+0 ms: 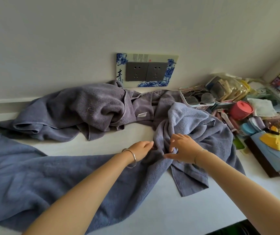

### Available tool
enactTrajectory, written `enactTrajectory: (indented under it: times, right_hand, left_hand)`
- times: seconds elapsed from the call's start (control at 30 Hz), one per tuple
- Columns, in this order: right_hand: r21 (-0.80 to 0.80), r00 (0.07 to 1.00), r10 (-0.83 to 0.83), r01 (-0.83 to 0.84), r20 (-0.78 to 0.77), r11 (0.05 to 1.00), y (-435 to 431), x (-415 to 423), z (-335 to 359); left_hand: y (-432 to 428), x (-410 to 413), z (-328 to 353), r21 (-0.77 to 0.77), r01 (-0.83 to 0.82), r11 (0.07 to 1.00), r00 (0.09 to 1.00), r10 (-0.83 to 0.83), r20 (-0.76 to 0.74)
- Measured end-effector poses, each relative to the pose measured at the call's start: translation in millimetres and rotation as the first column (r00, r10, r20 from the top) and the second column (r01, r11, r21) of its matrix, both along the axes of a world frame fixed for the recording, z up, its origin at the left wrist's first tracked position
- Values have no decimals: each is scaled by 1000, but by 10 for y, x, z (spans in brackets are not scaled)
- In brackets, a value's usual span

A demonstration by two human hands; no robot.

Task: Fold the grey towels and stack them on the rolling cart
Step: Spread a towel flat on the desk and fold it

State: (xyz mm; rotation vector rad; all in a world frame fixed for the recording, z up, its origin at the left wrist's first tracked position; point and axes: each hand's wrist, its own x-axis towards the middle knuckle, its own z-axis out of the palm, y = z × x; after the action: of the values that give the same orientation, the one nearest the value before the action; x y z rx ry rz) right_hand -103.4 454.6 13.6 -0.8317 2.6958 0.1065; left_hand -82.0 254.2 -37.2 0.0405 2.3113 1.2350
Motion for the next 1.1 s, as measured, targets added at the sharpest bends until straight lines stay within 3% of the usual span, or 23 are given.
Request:
enactTrajectory:
  times: [0.17,0.27,0.33,0.47,0.6,0.77,0.83,0.9,1.0,1.1]
  right_hand:
    - [-152,980,136,-158,-145,976,7,46,-72]
    - [-86,991,111,-118,-74,989,-22,128,-67]
    - [12,980,166,-166,-105,986,-6,224,-70]
    - [80,960,150,-135,-237,988,155,509,-122]
    - [65,921,162,-149,-355,987,257,737,-269]
    - [18,920,85,-84,-383,996,111,826,-162]
    - [-95,944,0,-34,-330,995,32,807,-67]
    - [-157,982,-79,52,-174,986,-45,784,18]
    - [-133,999,-34,34,3,991,-163,719,66]
    - [-126,994,-54,66,92,990,-341,723,106]
  left_hand:
    - [62,25,92,38,32,999,997,-34,72]
    - [16,135,161,47,128,991,984,-132,120]
    - [-69,245,122,35,174,984,977,-177,121]
    - [-228,301,19,-246,171,954,979,-192,-64]
    - [-185,350,-12,-400,236,885,968,-252,14]
    - [-103,370,37,-234,158,959,987,-155,30]
    - [-106,423,150,-153,236,960,972,-235,27]
    - [-147,463,284,-93,329,940,944,-327,30]
    - [-238,503,502,-16,394,919,919,-393,34]
    - [-359,577,743,72,360,930,933,-359,-27]
